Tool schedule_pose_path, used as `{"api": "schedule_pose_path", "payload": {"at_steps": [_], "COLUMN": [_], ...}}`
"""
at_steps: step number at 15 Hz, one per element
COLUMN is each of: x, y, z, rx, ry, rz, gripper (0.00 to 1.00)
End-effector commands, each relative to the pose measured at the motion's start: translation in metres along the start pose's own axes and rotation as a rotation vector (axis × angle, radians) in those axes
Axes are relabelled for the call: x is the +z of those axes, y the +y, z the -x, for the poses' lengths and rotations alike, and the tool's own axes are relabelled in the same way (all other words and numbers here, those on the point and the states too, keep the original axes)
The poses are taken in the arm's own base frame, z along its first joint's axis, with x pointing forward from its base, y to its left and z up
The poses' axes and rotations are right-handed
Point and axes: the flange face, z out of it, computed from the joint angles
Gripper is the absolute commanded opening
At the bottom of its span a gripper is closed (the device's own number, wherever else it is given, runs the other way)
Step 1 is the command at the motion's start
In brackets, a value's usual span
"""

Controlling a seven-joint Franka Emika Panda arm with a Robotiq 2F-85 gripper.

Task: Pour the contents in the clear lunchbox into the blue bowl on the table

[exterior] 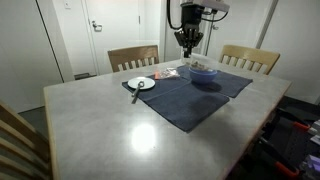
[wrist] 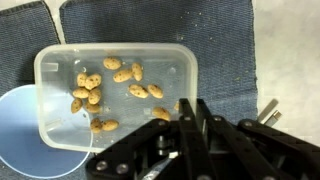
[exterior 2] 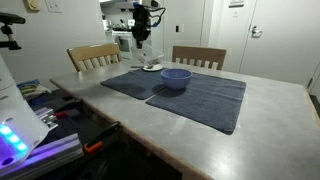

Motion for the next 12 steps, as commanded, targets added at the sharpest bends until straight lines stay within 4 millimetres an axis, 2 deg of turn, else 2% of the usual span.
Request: {"api": "schedule_pose_path", "payload": {"at_steps": [1,2,3,8,12], "x": [-0.001,-0.001,-0.001,-0.005,-0.024], "y": [0.0,0.0,0.0,-0.007,-0.007], "z": [0.0,0.0,0.0,-0.015,-0.025], "rx": [0.0,0.0,0.0,0.003,-0.011], "ry": [-0.001,-0.001,-0.001,-0.022,-0.035], "rz": [0.0,0.0,0.0,-0.035,-0.121], "gripper": [0.09,0.09,0.02,0.02,0.02]}}
